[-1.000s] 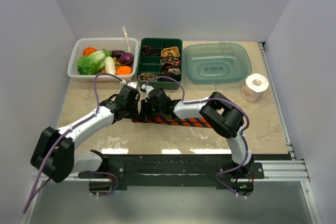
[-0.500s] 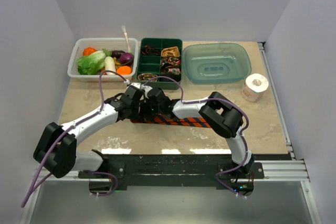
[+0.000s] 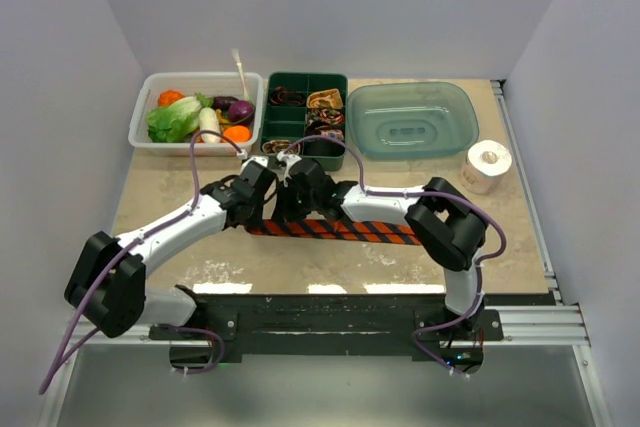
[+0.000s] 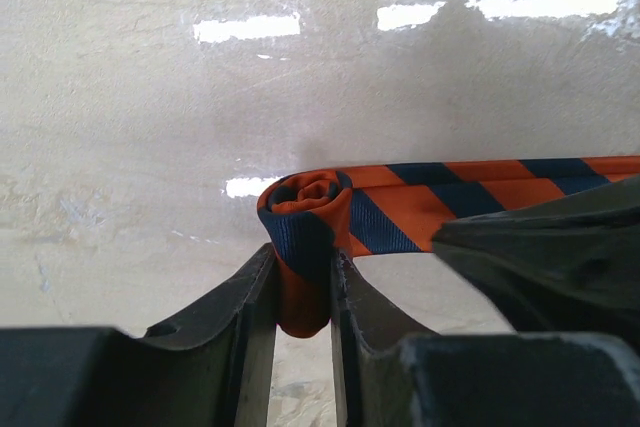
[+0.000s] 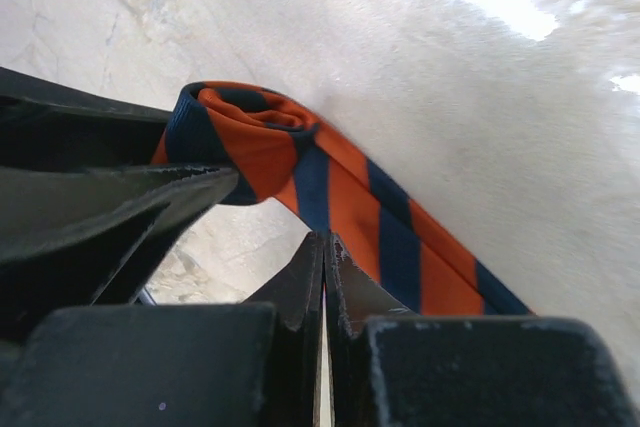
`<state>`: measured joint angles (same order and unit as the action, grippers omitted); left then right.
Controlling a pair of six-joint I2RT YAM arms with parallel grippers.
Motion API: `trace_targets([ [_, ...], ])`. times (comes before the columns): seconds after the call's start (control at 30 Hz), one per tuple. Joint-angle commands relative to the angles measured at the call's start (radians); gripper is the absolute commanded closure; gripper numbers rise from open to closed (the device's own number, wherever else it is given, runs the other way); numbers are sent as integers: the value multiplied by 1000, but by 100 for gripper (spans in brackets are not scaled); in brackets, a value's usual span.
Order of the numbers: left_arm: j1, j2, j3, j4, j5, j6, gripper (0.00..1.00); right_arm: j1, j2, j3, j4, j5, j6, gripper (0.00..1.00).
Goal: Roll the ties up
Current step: Roll the tie at the center of the board.
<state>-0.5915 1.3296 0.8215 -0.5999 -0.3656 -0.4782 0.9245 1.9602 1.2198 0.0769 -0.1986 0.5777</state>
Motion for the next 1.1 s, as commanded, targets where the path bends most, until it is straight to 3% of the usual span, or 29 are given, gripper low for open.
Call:
trace_targets([
  [0.0,-11,17,30,-41,-39,-3,100,-32,-84,-29,0,50,-19,100],
  [0.63,-137,207,94,-80,-87,-69,99,-104,-162,-132,-8,67,-35,100],
  [1.03,-226,284,130,-63,-121,-142,72,-104,-159,-152,1,65,-35,100],
  [1.07,-228,280,130,-51,-118,-143,65,-104,-161,-154,0,65,-35,100],
])
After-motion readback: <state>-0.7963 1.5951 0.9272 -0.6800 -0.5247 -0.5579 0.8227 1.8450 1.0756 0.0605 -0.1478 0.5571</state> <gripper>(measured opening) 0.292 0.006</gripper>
